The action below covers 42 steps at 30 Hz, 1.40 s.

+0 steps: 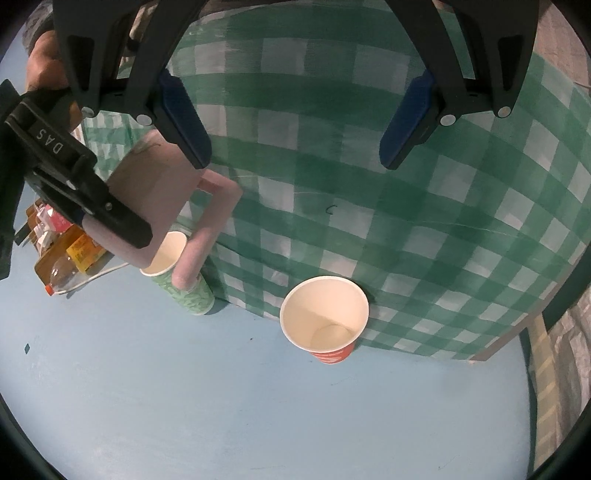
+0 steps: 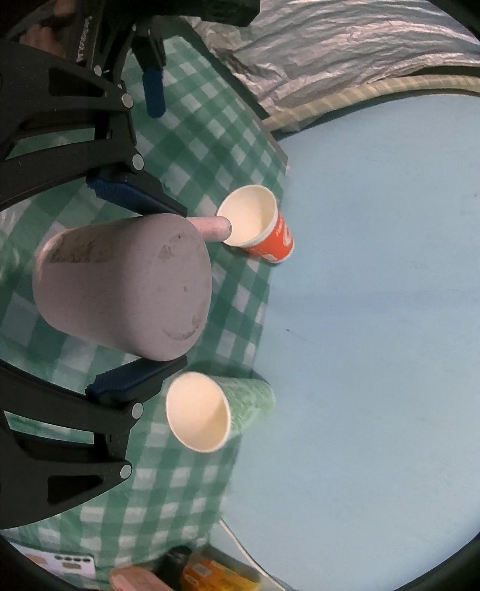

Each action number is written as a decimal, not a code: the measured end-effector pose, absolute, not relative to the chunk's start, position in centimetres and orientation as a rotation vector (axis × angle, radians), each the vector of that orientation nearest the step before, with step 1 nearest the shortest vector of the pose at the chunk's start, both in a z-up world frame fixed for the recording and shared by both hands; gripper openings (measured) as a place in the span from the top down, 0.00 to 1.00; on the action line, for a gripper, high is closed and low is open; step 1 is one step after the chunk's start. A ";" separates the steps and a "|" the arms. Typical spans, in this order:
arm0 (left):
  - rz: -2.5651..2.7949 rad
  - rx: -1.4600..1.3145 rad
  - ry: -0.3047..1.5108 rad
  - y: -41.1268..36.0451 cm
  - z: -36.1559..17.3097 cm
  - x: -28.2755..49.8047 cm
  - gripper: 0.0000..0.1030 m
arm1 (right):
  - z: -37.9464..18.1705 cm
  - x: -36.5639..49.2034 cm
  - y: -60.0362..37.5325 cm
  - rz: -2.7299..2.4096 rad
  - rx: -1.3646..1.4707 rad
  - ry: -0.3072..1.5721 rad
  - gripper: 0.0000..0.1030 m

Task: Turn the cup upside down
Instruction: 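Lower the inverted pink mug onto the tablecloth with the right tool, then open the right tool and release the pink mug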

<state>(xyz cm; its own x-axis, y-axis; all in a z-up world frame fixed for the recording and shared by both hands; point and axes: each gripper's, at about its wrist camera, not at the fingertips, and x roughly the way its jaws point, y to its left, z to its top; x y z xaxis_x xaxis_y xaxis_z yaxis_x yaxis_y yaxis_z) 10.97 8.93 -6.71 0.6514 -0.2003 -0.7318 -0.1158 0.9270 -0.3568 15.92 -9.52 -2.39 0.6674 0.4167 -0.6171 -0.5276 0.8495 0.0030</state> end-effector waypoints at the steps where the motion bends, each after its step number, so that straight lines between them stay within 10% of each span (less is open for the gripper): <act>1: -0.047 -0.387 0.865 8.8 -6.8 10.9 0.09 | -2.4 15.8 -9.5 0.533 -0.186 0.641 0.30; 42: 0.045 -0.260 0.691 6.7 -3.6 7.0 0.04 | -3.3 11.0 -13.2 0.488 -0.138 0.530 0.22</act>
